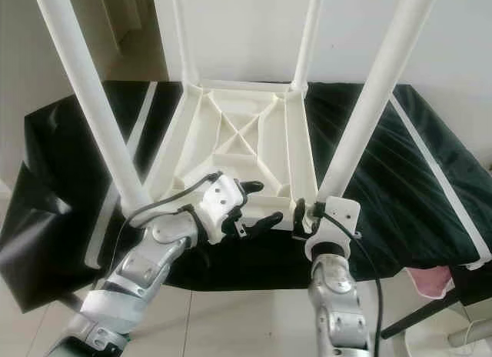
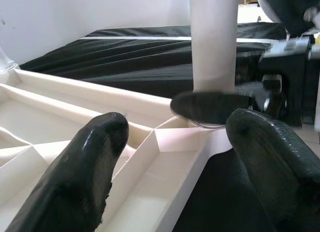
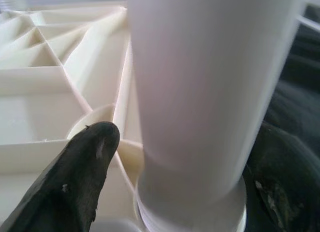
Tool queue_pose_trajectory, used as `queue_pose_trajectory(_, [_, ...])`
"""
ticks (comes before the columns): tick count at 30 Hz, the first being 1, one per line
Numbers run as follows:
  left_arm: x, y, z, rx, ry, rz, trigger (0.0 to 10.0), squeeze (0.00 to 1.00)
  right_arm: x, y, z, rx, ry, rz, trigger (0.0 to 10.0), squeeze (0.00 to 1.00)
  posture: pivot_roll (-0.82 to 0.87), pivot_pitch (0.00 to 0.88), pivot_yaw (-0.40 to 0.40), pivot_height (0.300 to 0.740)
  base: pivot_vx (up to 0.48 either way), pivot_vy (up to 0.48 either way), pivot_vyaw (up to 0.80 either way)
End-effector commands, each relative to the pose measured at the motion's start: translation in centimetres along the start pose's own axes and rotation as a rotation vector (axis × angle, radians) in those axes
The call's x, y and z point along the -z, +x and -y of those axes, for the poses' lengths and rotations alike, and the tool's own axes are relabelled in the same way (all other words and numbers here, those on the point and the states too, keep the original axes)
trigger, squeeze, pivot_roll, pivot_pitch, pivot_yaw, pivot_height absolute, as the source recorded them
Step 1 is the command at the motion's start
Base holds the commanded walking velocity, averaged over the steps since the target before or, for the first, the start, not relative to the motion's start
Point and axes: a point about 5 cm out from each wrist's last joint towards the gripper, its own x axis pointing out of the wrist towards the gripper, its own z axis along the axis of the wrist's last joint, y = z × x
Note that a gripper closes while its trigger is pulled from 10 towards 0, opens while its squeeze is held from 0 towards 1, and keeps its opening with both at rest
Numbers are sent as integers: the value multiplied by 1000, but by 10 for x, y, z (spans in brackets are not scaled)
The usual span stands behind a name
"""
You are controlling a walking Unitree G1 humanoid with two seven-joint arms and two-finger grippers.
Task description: Building children table
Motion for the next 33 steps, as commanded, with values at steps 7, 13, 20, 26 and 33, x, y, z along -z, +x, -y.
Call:
queue_pose_trajectory(7, [0, 2, 10, 74, -1, 16, 10000, 0, -9, -1, 23, -245, -36, 46, 10000, 1000, -70, 0, -3, 740, 0, 0, 0])
queue_pose_trajectory(13, [0, 1, 16, 122, 4, 22, 10000, 0, -8, 2, 23, -423, -67, 30, 10000, 0, -67, 0, -3, 740, 0, 0, 0])
queue_pose_trajectory(20, [-5, 2, 18, 162, 17, 34, 10000, 0, -9, 14, 27, -603, -150, -7, 10000, 0, -54, 0, -7, 740, 0, 0, 0])
queue_pose_trajectory(26, [-6, 4, 21, 168, 29, 33, 10000, 0, -8, 20, 33, -650, -197, -31, 6078, 0, -43, 0, -16, 740, 0, 0, 0])
queue_pose_trajectory(33, [-6, 2, 22, 161, 27, 31, 10000, 0, -5, 21, 38, -693, -224, -58, 0, 0, -38, 0, -23, 740, 0, 0, 0])
